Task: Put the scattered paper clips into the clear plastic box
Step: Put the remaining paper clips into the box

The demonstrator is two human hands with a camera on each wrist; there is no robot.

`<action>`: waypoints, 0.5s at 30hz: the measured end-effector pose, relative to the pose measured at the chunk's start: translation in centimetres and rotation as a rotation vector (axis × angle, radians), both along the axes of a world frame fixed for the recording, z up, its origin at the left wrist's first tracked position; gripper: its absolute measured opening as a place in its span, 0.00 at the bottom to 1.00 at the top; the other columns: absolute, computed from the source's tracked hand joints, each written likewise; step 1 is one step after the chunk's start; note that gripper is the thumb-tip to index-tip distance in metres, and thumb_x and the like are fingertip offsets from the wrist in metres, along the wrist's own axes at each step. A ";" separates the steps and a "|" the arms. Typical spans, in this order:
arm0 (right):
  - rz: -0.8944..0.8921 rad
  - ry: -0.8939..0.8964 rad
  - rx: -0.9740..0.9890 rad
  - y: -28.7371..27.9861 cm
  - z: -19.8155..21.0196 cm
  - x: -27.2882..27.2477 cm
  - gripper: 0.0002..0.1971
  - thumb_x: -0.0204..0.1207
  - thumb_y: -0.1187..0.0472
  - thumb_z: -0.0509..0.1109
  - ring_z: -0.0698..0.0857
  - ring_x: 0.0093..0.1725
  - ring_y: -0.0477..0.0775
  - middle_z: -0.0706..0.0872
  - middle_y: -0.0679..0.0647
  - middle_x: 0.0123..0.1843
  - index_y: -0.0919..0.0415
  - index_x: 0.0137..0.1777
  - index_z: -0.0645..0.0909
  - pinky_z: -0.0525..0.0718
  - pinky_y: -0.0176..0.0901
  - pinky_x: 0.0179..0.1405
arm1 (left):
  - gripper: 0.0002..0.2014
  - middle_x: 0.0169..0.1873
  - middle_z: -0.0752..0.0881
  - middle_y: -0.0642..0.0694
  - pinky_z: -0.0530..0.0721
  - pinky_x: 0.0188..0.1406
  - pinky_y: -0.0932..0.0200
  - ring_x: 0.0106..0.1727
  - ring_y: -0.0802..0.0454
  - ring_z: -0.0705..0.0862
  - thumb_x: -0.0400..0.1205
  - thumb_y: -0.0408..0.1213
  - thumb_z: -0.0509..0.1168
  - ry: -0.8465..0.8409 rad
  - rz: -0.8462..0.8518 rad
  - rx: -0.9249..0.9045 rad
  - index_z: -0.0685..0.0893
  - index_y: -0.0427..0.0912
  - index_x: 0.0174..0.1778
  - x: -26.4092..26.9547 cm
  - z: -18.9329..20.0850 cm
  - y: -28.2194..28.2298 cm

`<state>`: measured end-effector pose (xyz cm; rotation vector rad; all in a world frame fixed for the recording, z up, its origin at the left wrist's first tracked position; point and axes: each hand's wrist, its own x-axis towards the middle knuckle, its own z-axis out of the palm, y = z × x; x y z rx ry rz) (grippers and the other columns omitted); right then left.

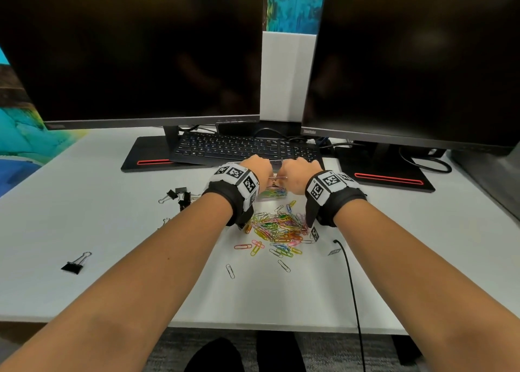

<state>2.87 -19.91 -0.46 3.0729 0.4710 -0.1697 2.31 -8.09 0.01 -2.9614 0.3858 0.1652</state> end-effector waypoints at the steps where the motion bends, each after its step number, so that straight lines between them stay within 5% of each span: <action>1: -0.007 0.006 0.008 0.0 0.0 0.1 0.14 0.81 0.48 0.61 0.74 0.70 0.58 0.79 0.52 0.66 0.46 0.64 0.81 0.67 0.60 0.70 | 0.15 0.57 0.86 0.42 0.84 0.58 0.52 0.60 0.44 0.83 0.86 0.40 0.57 0.006 0.010 -0.020 0.84 0.42 0.63 0.0 0.0 0.0; 9: -0.047 0.011 0.093 0.0 -0.6 0.2 0.11 0.79 0.53 0.62 0.77 0.67 0.60 0.81 0.52 0.63 0.50 0.57 0.82 0.69 0.62 0.68 | 0.13 0.58 0.84 0.40 0.83 0.54 0.52 0.59 0.42 0.84 0.84 0.34 0.59 0.002 0.058 -0.042 0.84 0.37 0.60 -0.5 -0.4 -0.7; 15: 0.001 0.024 0.177 -1.0 -0.3 -0.4 0.14 0.79 0.57 0.63 0.80 0.65 0.59 0.83 0.52 0.62 0.48 0.62 0.83 0.78 0.60 0.66 | 0.16 0.63 0.80 0.41 0.81 0.59 0.51 0.65 0.43 0.80 0.85 0.41 0.58 -0.016 0.084 -0.098 0.83 0.41 0.65 -0.8 -0.2 -0.1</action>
